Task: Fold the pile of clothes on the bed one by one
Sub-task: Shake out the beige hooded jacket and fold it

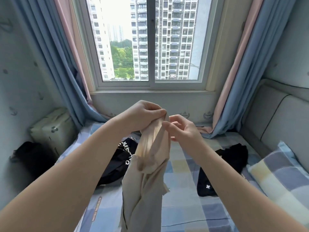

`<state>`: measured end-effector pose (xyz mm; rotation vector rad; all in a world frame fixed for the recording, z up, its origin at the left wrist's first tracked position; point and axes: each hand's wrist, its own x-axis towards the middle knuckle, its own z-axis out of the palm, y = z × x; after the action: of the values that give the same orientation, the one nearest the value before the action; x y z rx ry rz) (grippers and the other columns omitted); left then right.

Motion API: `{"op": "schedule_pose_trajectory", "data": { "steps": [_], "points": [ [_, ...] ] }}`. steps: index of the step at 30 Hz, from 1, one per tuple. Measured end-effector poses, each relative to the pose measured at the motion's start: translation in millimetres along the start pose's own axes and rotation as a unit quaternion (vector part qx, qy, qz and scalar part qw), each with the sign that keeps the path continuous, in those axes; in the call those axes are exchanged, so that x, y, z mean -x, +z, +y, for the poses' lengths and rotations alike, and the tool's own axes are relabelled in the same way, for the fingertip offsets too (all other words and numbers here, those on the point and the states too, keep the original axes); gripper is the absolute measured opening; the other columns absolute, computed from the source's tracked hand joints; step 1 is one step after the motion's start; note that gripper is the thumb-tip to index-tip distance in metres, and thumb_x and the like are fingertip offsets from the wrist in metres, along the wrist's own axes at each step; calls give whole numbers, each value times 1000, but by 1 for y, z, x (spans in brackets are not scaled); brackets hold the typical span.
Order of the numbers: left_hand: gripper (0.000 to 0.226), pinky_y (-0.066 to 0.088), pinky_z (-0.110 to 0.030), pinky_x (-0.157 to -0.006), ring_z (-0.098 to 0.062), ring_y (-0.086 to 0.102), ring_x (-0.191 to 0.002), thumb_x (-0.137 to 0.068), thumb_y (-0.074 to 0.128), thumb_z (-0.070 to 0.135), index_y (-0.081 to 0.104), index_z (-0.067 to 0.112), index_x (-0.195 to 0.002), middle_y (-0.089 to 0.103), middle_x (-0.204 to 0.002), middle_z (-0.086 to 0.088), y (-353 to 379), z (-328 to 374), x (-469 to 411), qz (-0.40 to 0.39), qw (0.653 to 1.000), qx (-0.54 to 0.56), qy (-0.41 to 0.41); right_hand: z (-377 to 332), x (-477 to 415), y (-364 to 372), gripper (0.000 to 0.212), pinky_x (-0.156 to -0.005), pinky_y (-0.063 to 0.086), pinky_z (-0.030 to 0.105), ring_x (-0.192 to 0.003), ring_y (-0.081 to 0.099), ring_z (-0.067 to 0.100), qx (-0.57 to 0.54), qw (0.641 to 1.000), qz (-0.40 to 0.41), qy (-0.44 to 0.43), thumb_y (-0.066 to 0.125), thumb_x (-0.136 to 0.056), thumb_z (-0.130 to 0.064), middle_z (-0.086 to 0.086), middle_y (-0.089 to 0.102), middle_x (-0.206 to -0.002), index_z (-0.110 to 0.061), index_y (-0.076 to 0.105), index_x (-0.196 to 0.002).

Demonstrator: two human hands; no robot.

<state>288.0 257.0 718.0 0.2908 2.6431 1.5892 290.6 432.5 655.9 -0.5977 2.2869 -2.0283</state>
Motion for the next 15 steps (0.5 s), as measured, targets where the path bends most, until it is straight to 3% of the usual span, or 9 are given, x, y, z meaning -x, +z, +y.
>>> {"op": "schedule_pose_trajectory", "data": {
  "steps": [3,5,8,11,15],
  "points": [
    [23,48,-29,-62,-17,58,-67,-99,63,28,79,12,-92,68,-77,-5,22,15,-6,-14,999,-46,-8,0,0,-19,13,-67,50,36,-70,60,16,24,999,15,-17,70,-93,-24,12,70,-77,-11,67,-94],
    [23,48,-25,-56,-11,57,-62,-98,62,28,79,20,-86,68,-74,0,32,25,-10,7,995,-95,-1,3,-1,-30,10,-59,41,31,-61,50,14,60,998,33,-13,61,-93,-11,8,60,-68,-5,65,-86],
    [23,44,-26,-53,-15,54,-62,-99,62,27,76,24,-81,66,-74,-2,42,35,-16,45,985,-169,6,8,-3,-51,10,-56,35,30,-59,44,17,118,993,22,14,56,-88,-8,6,53,-66,0,61,-84],
    [24,48,-33,-55,-20,54,-65,-99,62,29,78,25,-82,69,-80,-10,49,44,-22,70,977,-202,-4,19,-4,-73,10,-58,38,30,-60,48,16,186,982,-13,41,53,-82,-8,3,56,-66,-5,63,-84],
    [21,52,-29,-46,-12,57,-57,-100,61,30,78,23,-90,69,-80,0,44,54,-27,127,969,-211,-20,44,-6,-102,12,-51,33,27,-60,44,19,297,952,-15,68,49,-80,-6,0,51,-62,-11,50,-69]
  ]
}}
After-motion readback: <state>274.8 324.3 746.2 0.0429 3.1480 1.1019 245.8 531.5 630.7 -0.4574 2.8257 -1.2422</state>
